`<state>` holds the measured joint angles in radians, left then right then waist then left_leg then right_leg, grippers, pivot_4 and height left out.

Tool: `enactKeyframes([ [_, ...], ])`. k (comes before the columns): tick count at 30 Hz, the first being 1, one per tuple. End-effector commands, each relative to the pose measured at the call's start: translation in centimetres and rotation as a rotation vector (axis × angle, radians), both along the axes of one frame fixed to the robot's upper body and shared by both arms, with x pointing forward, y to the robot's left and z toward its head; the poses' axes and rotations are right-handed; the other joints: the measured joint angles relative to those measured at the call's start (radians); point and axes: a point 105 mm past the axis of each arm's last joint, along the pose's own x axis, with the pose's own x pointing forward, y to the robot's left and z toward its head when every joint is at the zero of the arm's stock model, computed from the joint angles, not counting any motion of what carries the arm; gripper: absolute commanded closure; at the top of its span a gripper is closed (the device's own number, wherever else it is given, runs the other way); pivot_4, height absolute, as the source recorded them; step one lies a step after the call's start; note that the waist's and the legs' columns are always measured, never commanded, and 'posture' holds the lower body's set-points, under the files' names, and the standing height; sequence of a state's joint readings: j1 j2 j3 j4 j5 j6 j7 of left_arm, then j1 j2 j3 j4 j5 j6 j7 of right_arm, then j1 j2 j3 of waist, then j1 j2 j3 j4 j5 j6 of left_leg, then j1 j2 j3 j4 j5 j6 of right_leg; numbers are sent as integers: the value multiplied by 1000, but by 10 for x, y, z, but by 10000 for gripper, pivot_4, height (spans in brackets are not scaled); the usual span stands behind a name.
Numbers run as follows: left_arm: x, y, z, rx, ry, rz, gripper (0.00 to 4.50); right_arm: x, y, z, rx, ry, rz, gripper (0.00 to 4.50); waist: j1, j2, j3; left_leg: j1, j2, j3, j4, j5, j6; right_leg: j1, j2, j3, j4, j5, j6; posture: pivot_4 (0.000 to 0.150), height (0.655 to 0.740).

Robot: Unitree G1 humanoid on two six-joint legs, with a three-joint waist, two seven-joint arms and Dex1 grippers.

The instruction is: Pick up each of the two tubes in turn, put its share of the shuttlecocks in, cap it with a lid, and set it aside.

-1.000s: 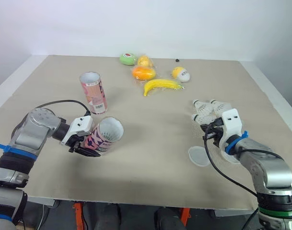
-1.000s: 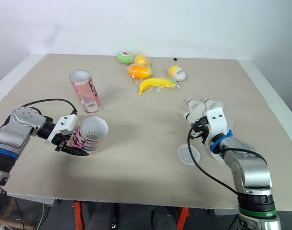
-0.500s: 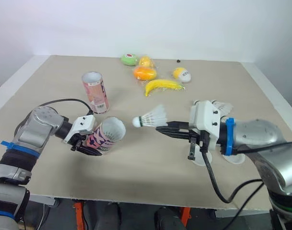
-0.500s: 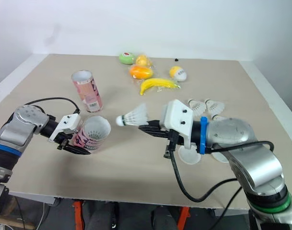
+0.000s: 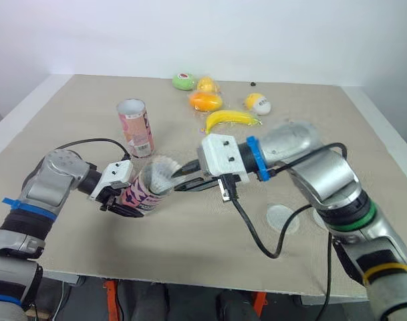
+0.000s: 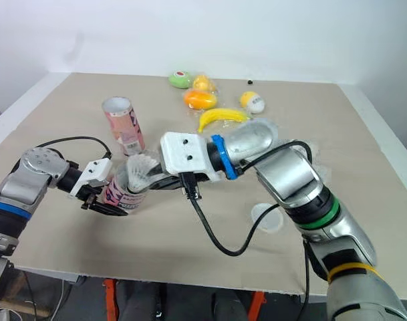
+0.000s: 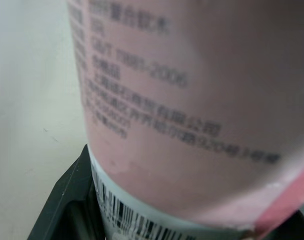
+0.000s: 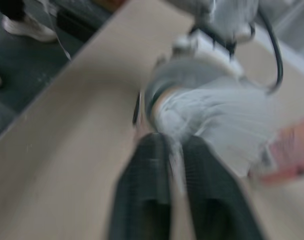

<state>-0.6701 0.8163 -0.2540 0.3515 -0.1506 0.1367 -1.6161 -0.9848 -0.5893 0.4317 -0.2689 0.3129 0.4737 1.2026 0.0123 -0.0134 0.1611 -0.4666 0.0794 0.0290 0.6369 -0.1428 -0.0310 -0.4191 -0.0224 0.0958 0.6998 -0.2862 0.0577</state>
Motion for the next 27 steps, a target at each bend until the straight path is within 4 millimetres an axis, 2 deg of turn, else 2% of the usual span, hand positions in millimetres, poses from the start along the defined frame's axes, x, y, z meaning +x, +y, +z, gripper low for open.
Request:
enactKeyframes([
  [1, -4, -4, -12, 26, 33, -12, 18450, -3, 3, 23, 84, 1, 46, 20273, 0, 0, 0, 0, 0, 0, 0, 0, 0, 0, 0, 0, 0, 0, 0, 1500, 6917],
  [2, -4, -4, -12, 26, 32, -12, 18450, -3, 4, 28, 119, 31, 56, 20273, 0, 0, 0, 0, 0, 0, 0, 0, 0, 0, 0, 0, 0, 0, 0, 1500, 6917],
  [3, -4, -4, -12, 27, 32, -12, 18450, -3, 3, 32, 146, 68, 66, 16564, 0, 0, 0, 0, 0, 0, 0, 0, 0, 0, 0, 0, 0, 0, 0, 1500, 6917],
  [6, -4, -4, -12, 27, 33, -13, 18450, 1, 5, 34, 171, 102, 56, 16564, 0, 0, 0, 0, 0, 0, 0, 0, 0, 1, 0, -1, 0, 0, 0, 1500, 6917],
  [7, -4, -4, -12, 27, 33, -13, 18450, 6, 8, 33, 170, 104, 28, 20641, 0, 0, 0, 0, 0, 0, 0, 0, 0, 1, 0, -1, 0, 0, 0, 1500, 6917],
  [9, -4, -4, -12, 31, 33, -15, 18450, 11, 14, 27, 151, 102, 16, 23874, -1, 0, 0, 0, 0, 0, 0, 0, 0, 1, 0, -1, 0, 0, 0, 1500, 6917],
  [12, -3, -4, -12, 32, 32, -15, 18450, 8, 18, 19, 109, 91, 57, 35033, -1, 0, 0, 0, 0, 0, 0, 0, 0, 0, 0, -2, 1, 0, 0, 1500, 6917],
  [13, -3, -4, -12, 32, 32, -15, 18450, 9, 19, 18, 97, 82, 62, 41030, -1, 0, 0, 0, 0, 0, 0, 0, 0, 1, 0, -1, 1, 0, 0, 1500, 6917],
  [14, -2, -3, -11, 32, 31, -15, 18450, 10, 19, 17, 82, 68, 63, 44264, -1, 0, 0, 0, 0, 0, 0, 0, 0, 1, 0, -1, 0, 0, 0, 1500, 6917],
  [20, -1, -2, -11, 33, 30, -11, 18450, 15, 33, 5, -35, 48, 98, 44721, -1, 0, 0, 0, 1, 0, 0, 0, 0, 0, 1, -2, 1, -1, 1, 1500, 6917],
  [24, -1, -2, -11, 32, 28, -7, 18450, 21, 40, -13, -170, 9, 132, 44721, -1, 0, 0, 0, 1, 0, 0, 0, 0, 1, 0, -2, 1, -1, 1, 1500, 6917],
  [27, 0, -1, -10, 31, 25, -4, 18450, 17, 50, -25, -254, 16, 199, 44721, -1, 0, 0, 0, 1, 0, 0, 1, 0, 1, 0, -3, 1, -1, 1, 1500, 6917],
])
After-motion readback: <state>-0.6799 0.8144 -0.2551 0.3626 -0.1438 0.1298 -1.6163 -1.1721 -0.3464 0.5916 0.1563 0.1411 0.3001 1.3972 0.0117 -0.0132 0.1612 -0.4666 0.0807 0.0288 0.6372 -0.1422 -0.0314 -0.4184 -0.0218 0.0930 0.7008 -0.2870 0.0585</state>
